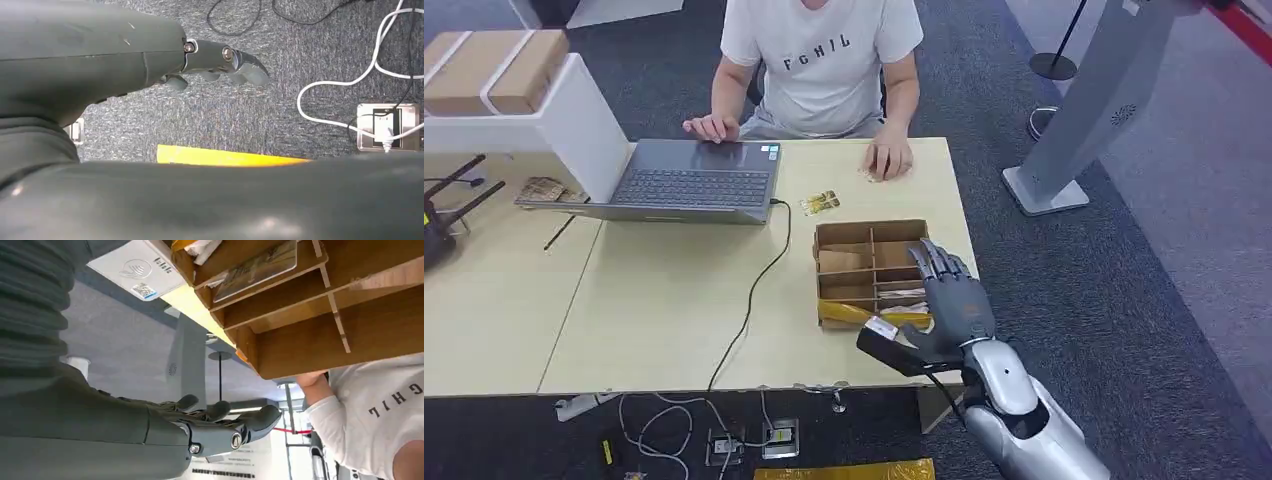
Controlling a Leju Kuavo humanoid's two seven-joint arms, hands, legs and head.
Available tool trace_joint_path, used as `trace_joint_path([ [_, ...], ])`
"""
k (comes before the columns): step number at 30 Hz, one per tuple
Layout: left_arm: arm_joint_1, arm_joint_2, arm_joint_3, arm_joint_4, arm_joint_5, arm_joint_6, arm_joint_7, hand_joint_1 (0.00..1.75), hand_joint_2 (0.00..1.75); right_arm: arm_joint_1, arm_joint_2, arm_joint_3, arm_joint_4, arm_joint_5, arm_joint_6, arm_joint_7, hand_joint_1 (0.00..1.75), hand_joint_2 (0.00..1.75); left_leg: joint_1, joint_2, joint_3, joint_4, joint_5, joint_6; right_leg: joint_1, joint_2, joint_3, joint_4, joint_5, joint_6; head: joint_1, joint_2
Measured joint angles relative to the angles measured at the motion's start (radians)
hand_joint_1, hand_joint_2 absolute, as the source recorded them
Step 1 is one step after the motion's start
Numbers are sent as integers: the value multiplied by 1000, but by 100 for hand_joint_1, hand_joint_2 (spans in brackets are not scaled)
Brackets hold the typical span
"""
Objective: Pass the card to the sensor for recognition and then transmit it.
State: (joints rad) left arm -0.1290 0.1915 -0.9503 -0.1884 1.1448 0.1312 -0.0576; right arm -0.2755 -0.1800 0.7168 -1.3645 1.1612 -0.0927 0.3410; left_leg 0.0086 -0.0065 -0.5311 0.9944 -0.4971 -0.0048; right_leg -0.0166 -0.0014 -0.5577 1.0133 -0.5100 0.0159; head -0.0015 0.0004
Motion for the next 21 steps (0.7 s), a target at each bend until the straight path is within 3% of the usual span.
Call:
trace_joint_path([
  [21,0,3,1,3,17,-7,-27,0,0,-7,33,0,77,6,-12,-26,0,175,0,0,0,0,0,0,0,0,0,0,0,0,0,0],
])
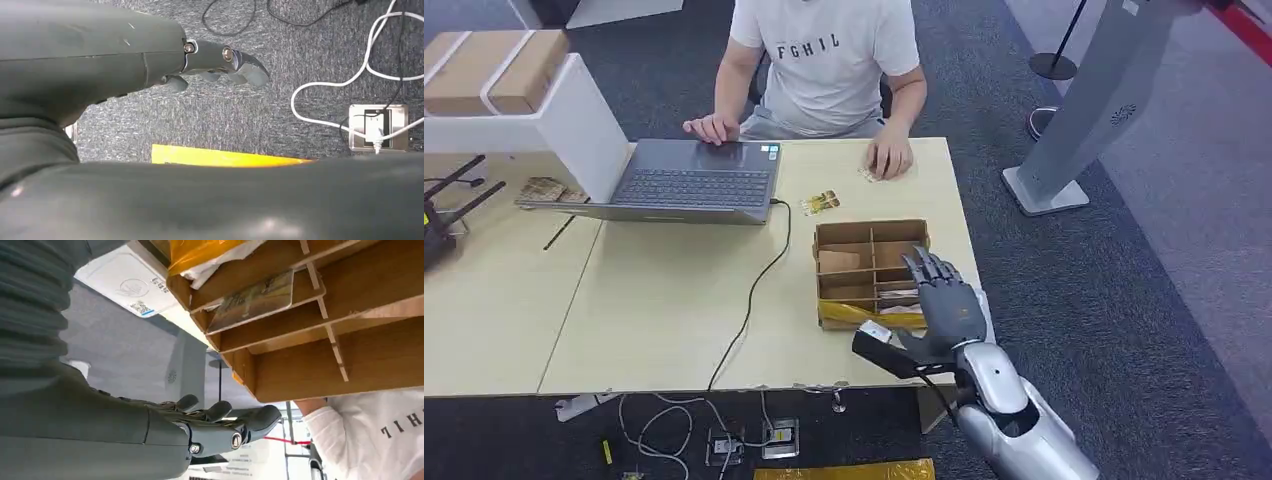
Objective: Pass the card to the sensor for recognition and then transmit it.
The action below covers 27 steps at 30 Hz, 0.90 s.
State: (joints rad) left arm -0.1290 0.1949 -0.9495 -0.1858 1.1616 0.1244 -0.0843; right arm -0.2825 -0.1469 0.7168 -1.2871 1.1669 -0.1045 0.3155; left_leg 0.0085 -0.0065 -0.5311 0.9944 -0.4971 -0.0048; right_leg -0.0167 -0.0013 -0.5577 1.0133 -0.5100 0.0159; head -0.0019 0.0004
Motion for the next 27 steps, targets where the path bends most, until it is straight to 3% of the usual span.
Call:
trace_joint_path([
  [15,0,5,0,2,2,-3,0,0,0,-14,20,0,58,9,-19,-20,3,175,0,0,0,0,0,0,0,0,0,0,0,0,0,0],
  [16,0,5,0,2,3,-3,0,0,0,-15,22,1,63,8,-26,-26,44,175,0,0,0,0,0,0,0,0,0,0,0,0,0,0],
  [17,0,5,0,2,3,-3,0,0,0,-17,24,1,70,8,-34,-29,175,175,0,0,0,0,0,0,0,0,0,0,0,0,0,0],
  [27,0,9,0,3,1,-3,0,0,0,-31,40,2,126,6,-51,-40,175,175,0,0,0,0,0,0,0,0,0,0,0,0,0,0],
])
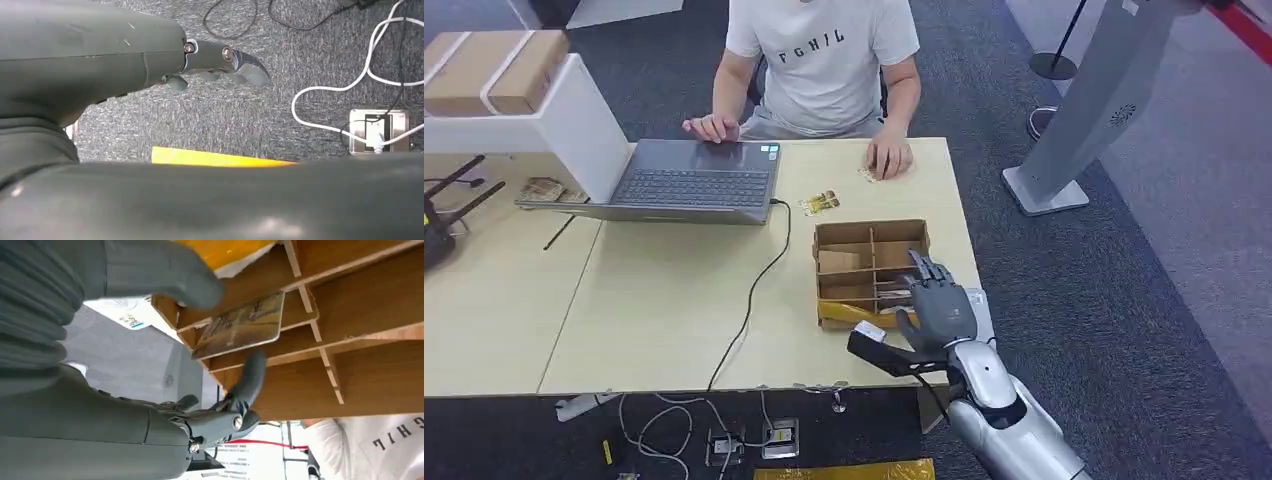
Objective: Pass the card to the sensor for recognition and then transmit it.
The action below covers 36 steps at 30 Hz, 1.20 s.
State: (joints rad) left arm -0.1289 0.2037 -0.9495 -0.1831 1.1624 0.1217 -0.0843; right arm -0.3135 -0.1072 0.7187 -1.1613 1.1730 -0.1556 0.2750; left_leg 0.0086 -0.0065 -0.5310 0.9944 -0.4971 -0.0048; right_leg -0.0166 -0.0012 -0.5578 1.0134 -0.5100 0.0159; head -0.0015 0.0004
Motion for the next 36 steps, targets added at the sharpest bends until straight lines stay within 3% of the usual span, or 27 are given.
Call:
trace_joint_path([
  [28,0,1,0,0,10,8,0,0,0,-16,23,-8,82,22,-53,-13,175,175,0,0,1,0,0,0,0,0,0,0,0,0,0,0],
  [31,1,1,0,1,13,10,0,0,0,-17,18,-33,35,62,-30,-7,175,175,0,0,0,0,0,0,0,0,0,0,0,0,0,0],
  [36,1,1,0,4,19,10,0,0,0,-43,-18,-103,-155,98,41,-16,175,175,0,0,1,0,0,0,0,1,0,0,0,0,0,0],
])
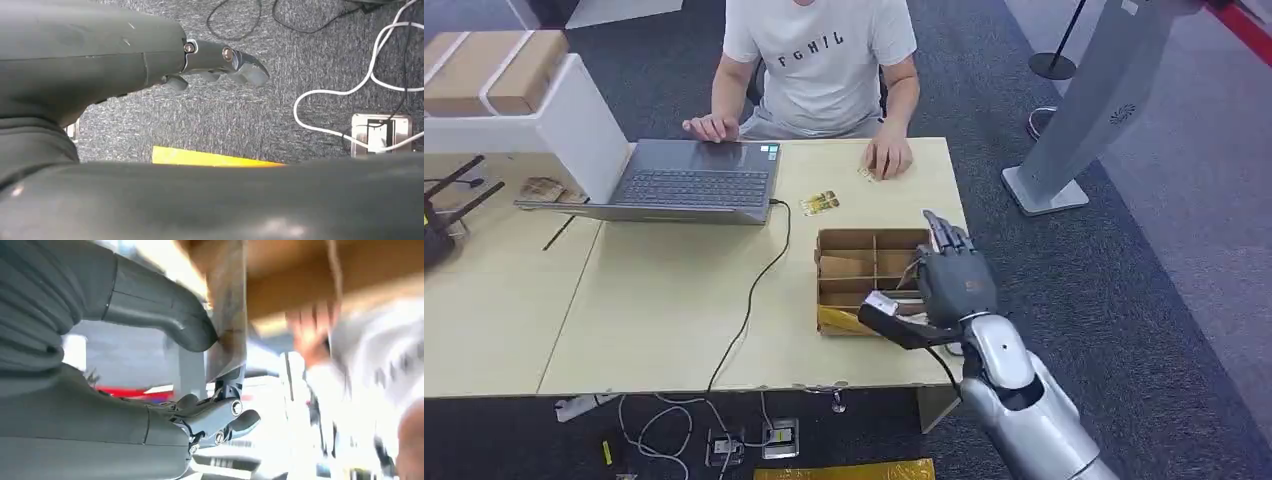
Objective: Pass the card to the sensor for recognition and then transmit it.
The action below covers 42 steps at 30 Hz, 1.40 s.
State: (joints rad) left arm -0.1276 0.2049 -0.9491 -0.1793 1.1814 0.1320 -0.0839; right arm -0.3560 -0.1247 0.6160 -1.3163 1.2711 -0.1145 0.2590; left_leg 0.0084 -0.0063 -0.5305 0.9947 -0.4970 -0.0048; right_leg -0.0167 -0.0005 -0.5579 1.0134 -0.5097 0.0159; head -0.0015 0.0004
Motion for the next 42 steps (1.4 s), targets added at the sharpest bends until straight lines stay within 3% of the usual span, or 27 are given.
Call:
trace_joint_path([
  [10,1,0,0,2,-10,-10,-11,0,0,-48,-62,-111,-307,12,-8,-3,175,175,0,0,0,0,0,0,0,0,0,0,0,0,0,0],
  [19,0,-1,-1,2,-33,-16,-15,0,0,-71,-85,-148,-359,-30,-26,-12,175,175,0,1,0,0,0,0,0,0,0,0,0,0,0,0],
  [23,-6,0,-1,2,-36,-13,-11,0,0,-142,-84,-148,-250,-61,-76,-2,175,175,0,0,0,0,0,0,0,0,0,0,1,0,-1,0],
  [28,-11,-2,-1,2,-39,-14,1,0,0,-266,-76,-148,24,-86,-150,-5,175,175,0,0,-1,0,2,0,0,-1,0,0,1,0,0,0],
  [33,-11,-5,-1,2,-40,-14,9,0,0,-320,-47,-142,212,-62,-159,-3,175,175,0,-1,-1,0,2,0,0,-2,0,0,1,0,0,0],
  [40,-10,-7,-1,2,-38,-16,10,0,0,-341,-24,-135,327,-40,-158,3,175,175,0,-1,-2,0,2,0,0,-2,0,0,1,0,0,0],
  [41,-10,-7,-1,2,-38,-16,9,0,0,-343,-22,-133,340,-39,-158,3,110,175,0,-1,-2,0,2,0,0,-2,0,0,1,0,0,0],
  [42,-10,-8,-1,2,-38,-16,10,0,0,-346,-20,-132,352,-37,-158,3,0,175,0,-1,-2,0,2,0,0,-2,0,0,1,0,0,0],
])
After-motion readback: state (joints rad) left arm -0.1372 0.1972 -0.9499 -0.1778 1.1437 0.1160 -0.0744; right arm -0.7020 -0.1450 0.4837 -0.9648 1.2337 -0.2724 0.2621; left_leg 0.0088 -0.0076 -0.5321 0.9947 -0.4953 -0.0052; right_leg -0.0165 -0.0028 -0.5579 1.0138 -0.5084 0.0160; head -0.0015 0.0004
